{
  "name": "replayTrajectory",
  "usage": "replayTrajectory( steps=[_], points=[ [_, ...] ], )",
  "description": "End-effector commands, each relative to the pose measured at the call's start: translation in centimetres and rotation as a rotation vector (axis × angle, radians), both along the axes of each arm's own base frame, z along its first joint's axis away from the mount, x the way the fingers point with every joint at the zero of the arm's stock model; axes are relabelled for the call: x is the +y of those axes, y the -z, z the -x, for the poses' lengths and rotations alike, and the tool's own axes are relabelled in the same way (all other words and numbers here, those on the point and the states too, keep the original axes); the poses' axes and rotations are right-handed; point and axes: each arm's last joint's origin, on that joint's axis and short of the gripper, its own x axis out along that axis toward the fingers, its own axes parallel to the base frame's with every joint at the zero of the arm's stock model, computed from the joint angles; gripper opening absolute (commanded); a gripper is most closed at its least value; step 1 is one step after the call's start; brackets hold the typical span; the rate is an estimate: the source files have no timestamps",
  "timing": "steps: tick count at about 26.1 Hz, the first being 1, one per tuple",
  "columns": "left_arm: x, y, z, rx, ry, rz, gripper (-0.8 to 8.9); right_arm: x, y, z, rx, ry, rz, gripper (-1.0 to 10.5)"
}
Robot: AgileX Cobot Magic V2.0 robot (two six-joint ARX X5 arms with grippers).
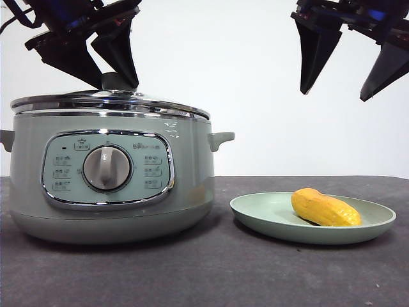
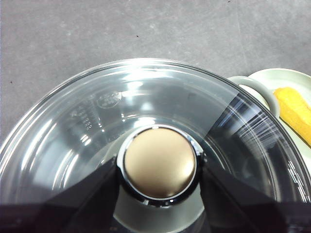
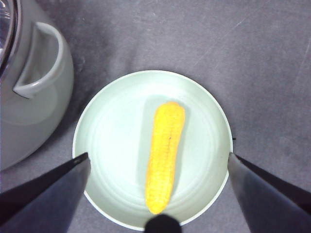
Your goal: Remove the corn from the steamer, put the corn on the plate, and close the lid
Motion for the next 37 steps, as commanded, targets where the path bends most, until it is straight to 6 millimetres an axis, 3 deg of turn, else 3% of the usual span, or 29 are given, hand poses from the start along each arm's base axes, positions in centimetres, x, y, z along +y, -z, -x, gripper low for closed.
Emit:
replayTrajectory(
  steps=[1,5,9,15,16,18,20,23,33,37],
  points=[
    [-0.2,-0.2,0.0,-0.003,0.005,0.01,3.54,0.0,0.2,0.0,0.007,0.009,-0.001,4.7],
    [-0.2,-0.4,-0.1,-0.026,0.005,0.022,3.56,0.0,0.2,0.0,0.008,0.009,-0.001,4.7],
    [0.2,-2.0,0.8,-0.095,0.006,0.058,3.55,-0.2,-0.3,0.4,-0.013,0.005,-0.016,4.7],
    [3.0,-5.9,6.4,-0.164,0.001,0.086,3.39,-1.4,-3.1,2.9,-0.132,0.0,-0.067,4.7],
    [3.6,-6.5,7.5,-0.18,-0.005,0.088,2.97,-1.7,-3.6,3.4,-0.155,0.0,-0.079,4.5],
    [4.7,-7.1,9.4,-0.208,0.0,0.051,-0.03,-2.2,-4.5,4.5,-0.198,-0.005,-0.1,2.9],
    [5.6,-7.5,10.6,-0.237,-0.07,0.008,-0.08,-2.5,-5.0,5.6,-0.237,-0.02,-0.113,1.2],
    [6.6,-6.6,12.2,-0.279,-0.117,0.001,-0.08,-3.0,-4.5,7.2,-0.316,-0.036,-0.151,-0.1],
    [8.2,0.3,15.3,-0.332,-0.126,0.032,-0.08,-4.4,1.6,10.4,-0.509,-0.052,-0.266,-0.1],
    [8.4,1.1,15.7,-0.315,-0.126,0.024,-0.04,-4.5,2.2,10.5,-0.503,-0.035,-0.277,0.0]
  ],
)
